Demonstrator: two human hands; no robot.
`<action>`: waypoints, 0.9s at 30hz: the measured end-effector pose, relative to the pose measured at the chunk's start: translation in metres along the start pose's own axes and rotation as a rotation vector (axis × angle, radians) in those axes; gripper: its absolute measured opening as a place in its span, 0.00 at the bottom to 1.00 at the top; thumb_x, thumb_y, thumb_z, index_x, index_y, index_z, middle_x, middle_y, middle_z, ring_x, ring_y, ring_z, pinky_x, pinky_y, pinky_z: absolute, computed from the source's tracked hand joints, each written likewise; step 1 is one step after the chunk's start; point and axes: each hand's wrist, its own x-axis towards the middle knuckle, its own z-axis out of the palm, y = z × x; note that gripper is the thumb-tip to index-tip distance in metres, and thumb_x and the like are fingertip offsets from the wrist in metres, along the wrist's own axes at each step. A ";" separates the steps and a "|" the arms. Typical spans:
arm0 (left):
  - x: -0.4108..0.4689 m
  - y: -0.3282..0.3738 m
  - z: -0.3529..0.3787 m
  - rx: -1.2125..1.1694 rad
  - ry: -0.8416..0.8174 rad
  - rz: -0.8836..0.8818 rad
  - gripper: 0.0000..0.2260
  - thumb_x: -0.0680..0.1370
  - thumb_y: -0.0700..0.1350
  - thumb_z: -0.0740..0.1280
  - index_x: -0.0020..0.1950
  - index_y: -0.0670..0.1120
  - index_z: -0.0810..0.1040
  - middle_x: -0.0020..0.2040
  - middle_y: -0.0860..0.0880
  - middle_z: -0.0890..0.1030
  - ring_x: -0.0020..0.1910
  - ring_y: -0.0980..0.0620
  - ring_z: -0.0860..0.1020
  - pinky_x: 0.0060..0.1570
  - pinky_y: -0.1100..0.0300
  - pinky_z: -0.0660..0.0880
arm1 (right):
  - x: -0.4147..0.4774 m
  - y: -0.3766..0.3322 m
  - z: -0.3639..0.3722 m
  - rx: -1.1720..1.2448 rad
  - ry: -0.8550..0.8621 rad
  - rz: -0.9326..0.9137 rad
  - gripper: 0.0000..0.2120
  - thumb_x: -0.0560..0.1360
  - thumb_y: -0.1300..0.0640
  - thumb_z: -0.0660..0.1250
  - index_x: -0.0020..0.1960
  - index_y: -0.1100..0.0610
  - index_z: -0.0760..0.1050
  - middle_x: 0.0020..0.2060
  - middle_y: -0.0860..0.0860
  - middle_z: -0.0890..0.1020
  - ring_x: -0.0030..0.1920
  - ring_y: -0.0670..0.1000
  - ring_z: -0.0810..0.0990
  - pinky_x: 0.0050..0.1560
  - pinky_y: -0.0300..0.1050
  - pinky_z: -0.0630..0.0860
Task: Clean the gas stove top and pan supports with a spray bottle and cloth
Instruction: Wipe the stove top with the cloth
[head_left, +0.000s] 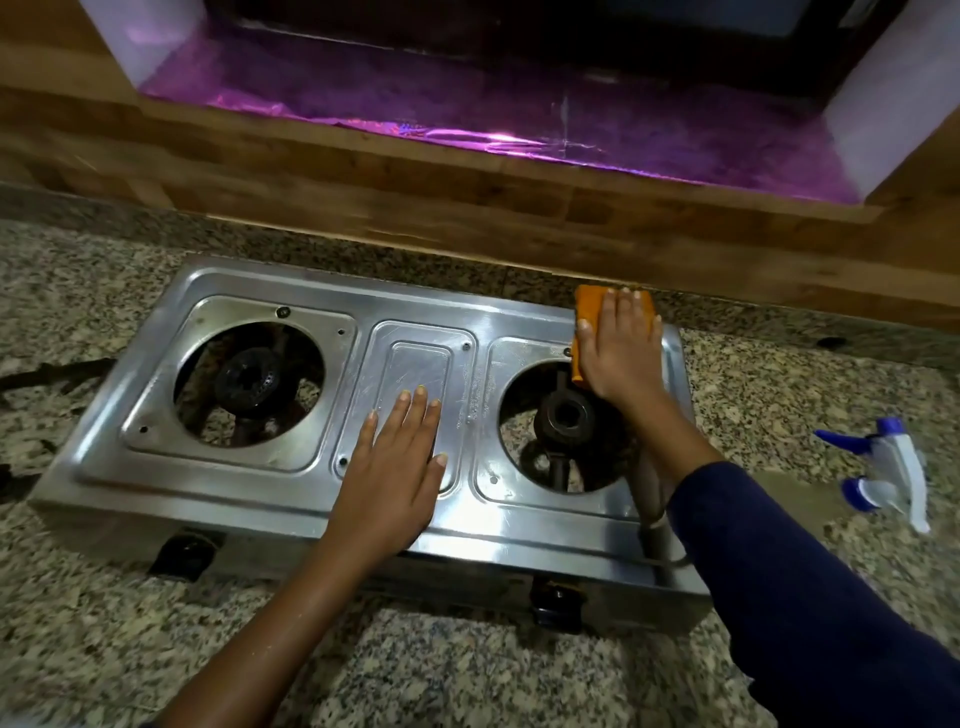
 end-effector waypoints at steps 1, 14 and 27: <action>-0.001 0.000 0.000 -0.004 0.002 0.002 0.28 0.82 0.56 0.43 0.81 0.49 0.47 0.80 0.52 0.44 0.79 0.56 0.40 0.77 0.51 0.39 | 0.003 -0.008 0.002 0.008 -0.009 -0.043 0.31 0.83 0.43 0.43 0.80 0.59 0.47 0.79 0.58 0.50 0.79 0.57 0.45 0.76 0.59 0.40; -0.003 0.001 -0.006 -0.283 0.227 -0.054 0.27 0.80 0.51 0.50 0.79 0.47 0.58 0.80 0.50 0.57 0.79 0.55 0.52 0.77 0.51 0.53 | -0.054 -0.136 0.032 0.041 -0.114 -0.478 0.31 0.83 0.43 0.46 0.80 0.57 0.42 0.80 0.55 0.45 0.79 0.54 0.41 0.77 0.58 0.39; -0.020 -0.049 -0.041 -0.365 0.323 -0.028 0.21 0.82 0.52 0.55 0.74 0.47 0.69 0.75 0.49 0.68 0.76 0.53 0.62 0.73 0.54 0.62 | -0.202 -0.127 0.020 0.130 -0.214 -0.572 0.30 0.83 0.42 0.47 0.80 0.51 0.41 0.80 0.49 0.43 0.78 0.47 0.38 0.77 0.51 0.38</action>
